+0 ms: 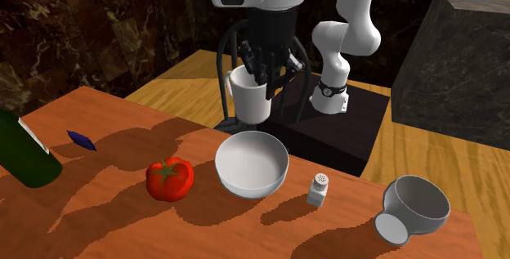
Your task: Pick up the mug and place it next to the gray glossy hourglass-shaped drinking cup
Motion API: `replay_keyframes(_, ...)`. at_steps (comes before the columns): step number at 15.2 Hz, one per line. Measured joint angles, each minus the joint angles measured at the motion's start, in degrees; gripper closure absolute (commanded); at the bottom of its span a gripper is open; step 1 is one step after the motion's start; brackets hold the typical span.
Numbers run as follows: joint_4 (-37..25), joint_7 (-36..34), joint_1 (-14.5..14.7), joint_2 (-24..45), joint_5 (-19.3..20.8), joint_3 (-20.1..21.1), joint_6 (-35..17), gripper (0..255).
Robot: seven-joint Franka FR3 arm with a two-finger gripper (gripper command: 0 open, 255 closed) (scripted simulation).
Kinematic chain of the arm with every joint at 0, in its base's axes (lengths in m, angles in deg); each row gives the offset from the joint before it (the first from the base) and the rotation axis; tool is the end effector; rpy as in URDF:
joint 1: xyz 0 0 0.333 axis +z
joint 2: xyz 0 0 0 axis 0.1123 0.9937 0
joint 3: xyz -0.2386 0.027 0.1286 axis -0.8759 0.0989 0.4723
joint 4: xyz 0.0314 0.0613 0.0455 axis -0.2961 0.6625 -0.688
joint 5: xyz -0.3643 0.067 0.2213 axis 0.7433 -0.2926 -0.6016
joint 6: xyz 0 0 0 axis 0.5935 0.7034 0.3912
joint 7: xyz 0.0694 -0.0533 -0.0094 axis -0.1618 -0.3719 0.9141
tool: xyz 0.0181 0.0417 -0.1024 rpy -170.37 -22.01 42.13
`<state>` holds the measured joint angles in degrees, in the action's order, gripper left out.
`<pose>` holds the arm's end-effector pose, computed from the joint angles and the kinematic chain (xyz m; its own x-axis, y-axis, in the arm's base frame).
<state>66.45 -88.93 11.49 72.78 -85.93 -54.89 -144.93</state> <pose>0.6402 0.0139 0.5293 0.9950 -0.0815 -0.0578 -0.0776 -0.9947 0.0682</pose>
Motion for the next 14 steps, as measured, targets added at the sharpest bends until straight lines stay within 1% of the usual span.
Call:
replay_keyframes(4,2.2,-5.3,3.1,-1.9,0.1,2.2,0.0,255)
replay_keyframes(14,1.6,-18.4,10.8,-1.6,0.0,7.7,1.0,255)
